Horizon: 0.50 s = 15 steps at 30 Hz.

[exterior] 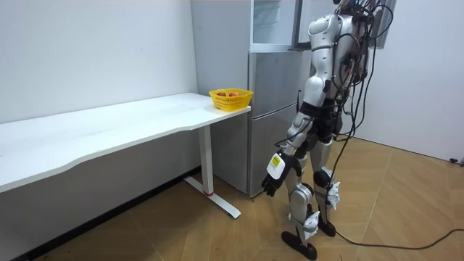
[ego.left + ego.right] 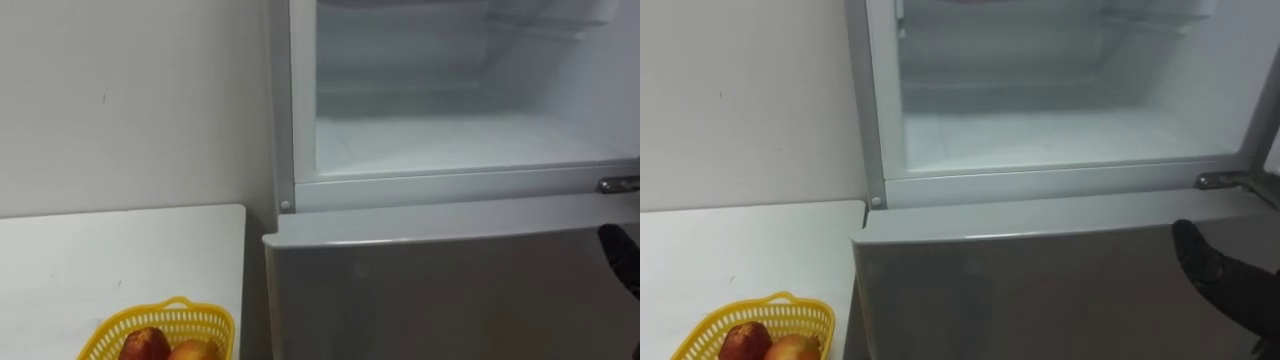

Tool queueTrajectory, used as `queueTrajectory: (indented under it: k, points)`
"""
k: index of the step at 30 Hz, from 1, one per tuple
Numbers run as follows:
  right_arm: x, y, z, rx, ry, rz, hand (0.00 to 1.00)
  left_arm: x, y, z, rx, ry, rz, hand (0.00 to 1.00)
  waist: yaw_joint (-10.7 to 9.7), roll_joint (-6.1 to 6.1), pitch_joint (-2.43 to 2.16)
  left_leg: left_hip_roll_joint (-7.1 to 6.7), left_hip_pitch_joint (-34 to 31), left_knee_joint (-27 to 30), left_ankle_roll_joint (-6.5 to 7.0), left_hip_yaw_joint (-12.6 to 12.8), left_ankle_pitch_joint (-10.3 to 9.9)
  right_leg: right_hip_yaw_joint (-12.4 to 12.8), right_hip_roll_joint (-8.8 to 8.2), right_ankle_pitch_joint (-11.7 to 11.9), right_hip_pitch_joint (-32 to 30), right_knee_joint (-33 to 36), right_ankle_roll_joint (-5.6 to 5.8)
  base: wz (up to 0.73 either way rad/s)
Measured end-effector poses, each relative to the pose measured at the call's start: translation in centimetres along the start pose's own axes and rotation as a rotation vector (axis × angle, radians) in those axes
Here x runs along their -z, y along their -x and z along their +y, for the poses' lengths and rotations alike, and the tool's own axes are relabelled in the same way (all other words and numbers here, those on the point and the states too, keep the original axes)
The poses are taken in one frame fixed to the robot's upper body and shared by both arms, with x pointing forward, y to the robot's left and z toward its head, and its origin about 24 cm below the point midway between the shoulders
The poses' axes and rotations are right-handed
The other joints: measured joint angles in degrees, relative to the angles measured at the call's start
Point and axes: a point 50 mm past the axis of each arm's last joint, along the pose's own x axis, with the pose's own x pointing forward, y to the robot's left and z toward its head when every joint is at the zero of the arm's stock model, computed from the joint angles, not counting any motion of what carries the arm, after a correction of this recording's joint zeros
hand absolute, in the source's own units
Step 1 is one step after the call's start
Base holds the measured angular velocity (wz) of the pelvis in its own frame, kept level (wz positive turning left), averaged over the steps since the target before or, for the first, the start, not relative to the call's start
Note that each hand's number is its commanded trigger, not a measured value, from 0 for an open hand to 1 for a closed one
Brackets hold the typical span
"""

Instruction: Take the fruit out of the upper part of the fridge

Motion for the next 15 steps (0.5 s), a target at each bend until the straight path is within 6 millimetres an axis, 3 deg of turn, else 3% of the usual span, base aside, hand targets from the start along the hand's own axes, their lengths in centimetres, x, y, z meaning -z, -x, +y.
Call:
queueTrajectory:
  k: [7,15]
  points:
    - [3.6,3.0,1.2,-0.201,0.06,0.243,0.0,-0.3,0.0,0.0,0.013,-0.004,-0.007,0.0,-0.69,-0.44,-0.08,-0.04,-0.29,-0.01,0.01,0.12,0.0,0.19,0.0,0.0,-0.43,0.02,0.0,-0.01]
    - [4.0,3.6,1.5,-0.251,0.064,0.281,0.0,-0.4,0.0,0.0,0.018,-0.003,-0.014,0.0,-0.83,-0.41,-0.05,-0.01,-1.06,0.25,0.01,0.14,0.0,0.04,0.0,0.0,-1.22,0.03,0.0,0.0]
